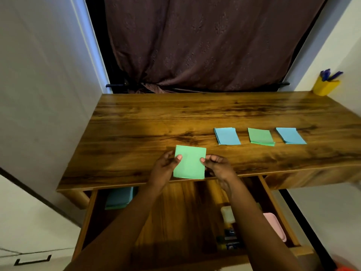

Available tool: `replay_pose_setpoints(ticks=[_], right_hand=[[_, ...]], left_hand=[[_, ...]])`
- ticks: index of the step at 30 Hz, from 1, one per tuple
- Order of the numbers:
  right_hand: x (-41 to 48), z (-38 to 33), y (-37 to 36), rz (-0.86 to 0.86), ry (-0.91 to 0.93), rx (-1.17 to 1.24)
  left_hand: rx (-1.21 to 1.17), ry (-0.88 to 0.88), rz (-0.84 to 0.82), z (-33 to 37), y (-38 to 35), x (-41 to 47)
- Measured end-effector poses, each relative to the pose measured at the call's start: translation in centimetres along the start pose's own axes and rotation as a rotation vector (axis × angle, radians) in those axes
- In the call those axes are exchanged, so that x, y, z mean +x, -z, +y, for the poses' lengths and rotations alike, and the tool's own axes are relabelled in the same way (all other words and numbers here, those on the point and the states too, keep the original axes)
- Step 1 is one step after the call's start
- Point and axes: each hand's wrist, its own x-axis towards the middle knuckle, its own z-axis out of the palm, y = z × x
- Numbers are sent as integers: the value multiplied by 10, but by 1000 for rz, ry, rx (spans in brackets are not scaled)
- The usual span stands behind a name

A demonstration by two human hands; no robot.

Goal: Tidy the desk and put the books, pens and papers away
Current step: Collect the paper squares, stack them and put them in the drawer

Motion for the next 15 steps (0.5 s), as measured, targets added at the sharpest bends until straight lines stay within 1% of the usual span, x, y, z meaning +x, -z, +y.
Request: replay_pose_setpoints(ticks=[2,4,5,7,9,10,12,14,15], right_hand=[[-2,-5,9,-45,7,-41],[8,-10,22,-45,19,-76],[18,-11,30,-9,34,-102],[49,-10,54,124,113,-237],[88,-14,81,208,204,-437],[108,-17,93,218,254,-570],[145,-31,114,161,277,-880],[174,-45,124,25,242,-1183],[185,-49,127,-67,228,-1288]], left_hand=[[-175,94,11,2,-12,2],[-257,157,25,4,-21,4],[-274,164,30,4,-25,4],[-315,178,77,5,-33,9],[-324,189,146,6,-40,14],[-313,189,173,7,-43,16],[-303,181,203,9,-53,20],[-315,167,237,10,-64,25],[-319,164,255,11,-69,27]])
